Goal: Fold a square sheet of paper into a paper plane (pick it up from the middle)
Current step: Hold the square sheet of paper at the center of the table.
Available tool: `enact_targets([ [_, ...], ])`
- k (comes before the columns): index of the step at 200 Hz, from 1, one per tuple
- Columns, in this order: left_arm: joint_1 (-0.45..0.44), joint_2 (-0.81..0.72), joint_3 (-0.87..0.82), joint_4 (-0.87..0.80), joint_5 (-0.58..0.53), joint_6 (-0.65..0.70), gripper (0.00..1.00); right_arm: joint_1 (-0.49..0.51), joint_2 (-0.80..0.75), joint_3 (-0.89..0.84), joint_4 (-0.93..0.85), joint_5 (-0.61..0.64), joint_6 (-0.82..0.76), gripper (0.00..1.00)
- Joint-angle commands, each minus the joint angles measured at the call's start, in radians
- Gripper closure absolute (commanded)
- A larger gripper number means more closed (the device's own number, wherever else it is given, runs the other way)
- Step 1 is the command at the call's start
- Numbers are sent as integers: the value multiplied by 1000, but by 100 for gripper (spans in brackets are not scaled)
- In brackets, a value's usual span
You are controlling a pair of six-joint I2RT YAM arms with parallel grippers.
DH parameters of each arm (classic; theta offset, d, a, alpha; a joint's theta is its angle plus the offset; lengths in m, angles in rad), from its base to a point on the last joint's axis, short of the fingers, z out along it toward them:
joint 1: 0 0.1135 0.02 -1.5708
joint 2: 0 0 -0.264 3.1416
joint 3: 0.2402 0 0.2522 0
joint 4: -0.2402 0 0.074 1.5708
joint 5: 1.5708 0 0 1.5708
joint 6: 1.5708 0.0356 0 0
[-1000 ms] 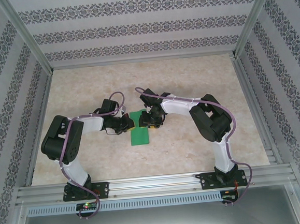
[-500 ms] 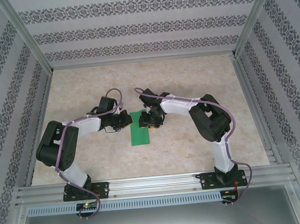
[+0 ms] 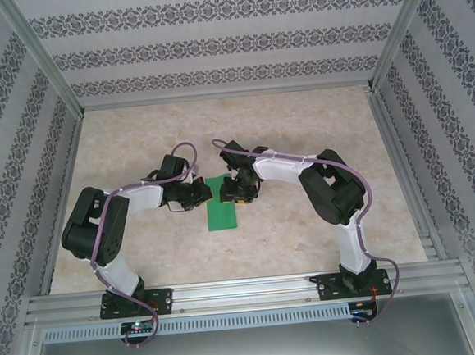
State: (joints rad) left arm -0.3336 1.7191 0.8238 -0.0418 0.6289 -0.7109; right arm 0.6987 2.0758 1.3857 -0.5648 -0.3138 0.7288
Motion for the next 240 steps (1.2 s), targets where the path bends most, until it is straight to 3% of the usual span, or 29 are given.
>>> enact_targets([
  [1,-13,33,30,-34,32,23,100,23,214,-97,-10,143,-23,54],
  [101,-17,137,62,-233,-50,67,100,27,171,-94,-11,130,-17,54],
  [148,-17,142,40,-253,-87,93,100,23,-69,-120,20,137,8,52],
  [175,-16,142,27,-248,-101,97,100,22,-247,-174,49,216,27,39],
  [193,-16,144,20,-241,-99,99,100,21,-324,-209,83,230,38,37],
  [213,-17,151,15,-231,-96,93,100,26,-351,-222,147,174,37,48],
  [240,-16,148,13,-238,-103,103,100,50,-321,-195,207,128,64,81],
])
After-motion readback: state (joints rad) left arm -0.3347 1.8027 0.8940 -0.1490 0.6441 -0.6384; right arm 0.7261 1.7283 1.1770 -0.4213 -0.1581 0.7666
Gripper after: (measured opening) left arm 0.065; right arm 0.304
